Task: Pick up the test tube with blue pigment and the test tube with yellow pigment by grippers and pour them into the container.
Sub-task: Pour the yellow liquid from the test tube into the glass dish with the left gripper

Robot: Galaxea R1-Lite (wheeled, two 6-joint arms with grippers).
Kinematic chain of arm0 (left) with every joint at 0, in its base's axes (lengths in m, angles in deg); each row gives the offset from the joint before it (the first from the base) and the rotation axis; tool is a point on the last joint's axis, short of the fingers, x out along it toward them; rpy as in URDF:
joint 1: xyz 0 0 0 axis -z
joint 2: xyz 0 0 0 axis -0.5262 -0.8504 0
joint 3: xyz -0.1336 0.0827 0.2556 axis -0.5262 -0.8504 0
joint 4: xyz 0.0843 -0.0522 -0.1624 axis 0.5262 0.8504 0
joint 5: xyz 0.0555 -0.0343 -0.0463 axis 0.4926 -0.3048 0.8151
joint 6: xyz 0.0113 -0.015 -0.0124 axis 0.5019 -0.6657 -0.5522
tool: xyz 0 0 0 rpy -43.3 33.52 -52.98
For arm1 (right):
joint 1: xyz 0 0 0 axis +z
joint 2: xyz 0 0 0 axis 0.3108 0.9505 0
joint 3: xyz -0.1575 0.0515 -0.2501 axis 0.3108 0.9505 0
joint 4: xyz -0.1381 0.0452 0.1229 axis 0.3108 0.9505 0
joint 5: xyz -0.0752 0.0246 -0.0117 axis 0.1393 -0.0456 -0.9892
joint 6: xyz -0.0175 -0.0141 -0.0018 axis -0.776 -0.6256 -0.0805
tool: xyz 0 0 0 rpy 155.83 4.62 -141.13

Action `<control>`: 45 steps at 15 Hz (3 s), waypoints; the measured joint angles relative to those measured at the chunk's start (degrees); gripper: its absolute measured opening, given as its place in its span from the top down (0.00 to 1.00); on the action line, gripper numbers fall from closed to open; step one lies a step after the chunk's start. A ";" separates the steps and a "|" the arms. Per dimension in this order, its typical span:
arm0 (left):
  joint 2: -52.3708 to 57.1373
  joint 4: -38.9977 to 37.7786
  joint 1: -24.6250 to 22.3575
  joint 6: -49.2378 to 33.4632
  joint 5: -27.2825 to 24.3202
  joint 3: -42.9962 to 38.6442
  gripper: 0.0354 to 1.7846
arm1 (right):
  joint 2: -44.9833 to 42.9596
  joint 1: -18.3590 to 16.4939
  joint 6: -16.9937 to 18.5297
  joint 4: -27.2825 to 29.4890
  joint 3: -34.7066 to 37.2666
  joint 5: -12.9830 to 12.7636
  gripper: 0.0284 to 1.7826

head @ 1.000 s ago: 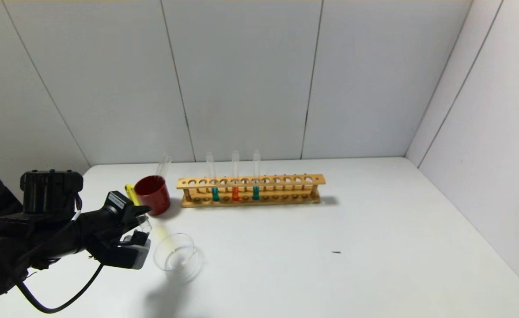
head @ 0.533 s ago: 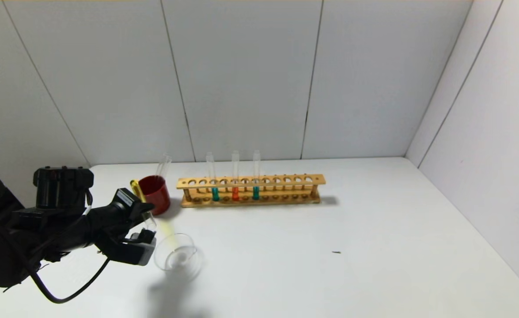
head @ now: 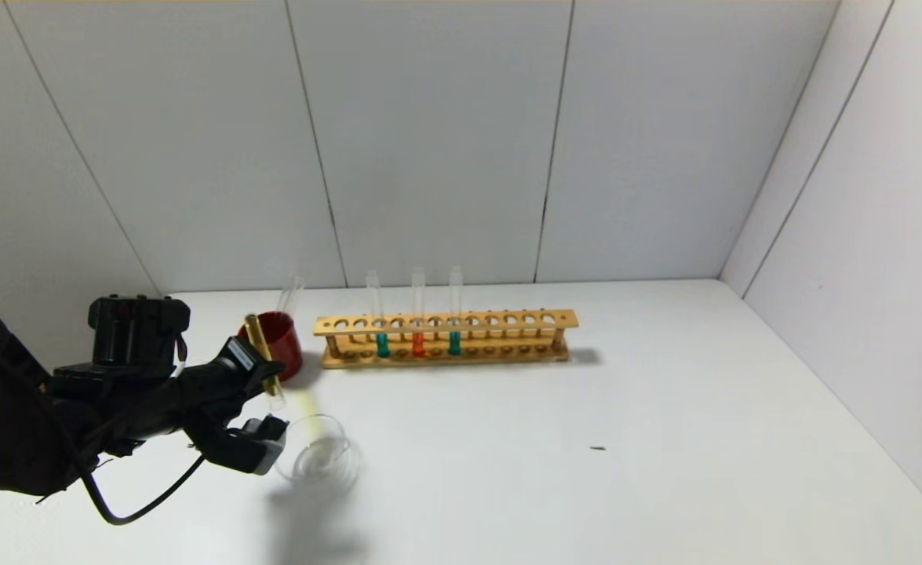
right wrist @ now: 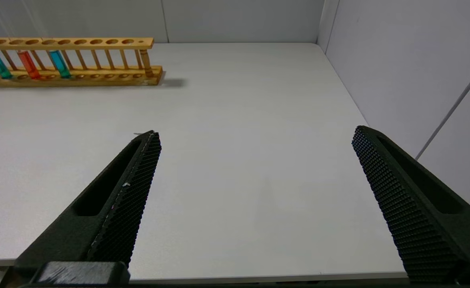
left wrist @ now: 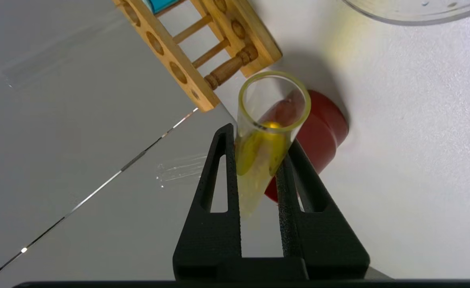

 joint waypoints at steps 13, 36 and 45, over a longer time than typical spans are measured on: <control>-4.28 -0.72 4.83 0.34 5.77 2.47 0.84 | 0.00 0.00 0.00 0.00 0.00 0.00 0.02; -0.89 -3.62 6.53 6.34 9.89 -0.76 0.84 | 0.00 0.00 0.00 0.00 0.00 0.02 0.02; 1.40 -11.97 7.95 10.09 14.34 -5.05 0.84 | 0.00 0.00 0.00 0.00 0.00 0.02 0.02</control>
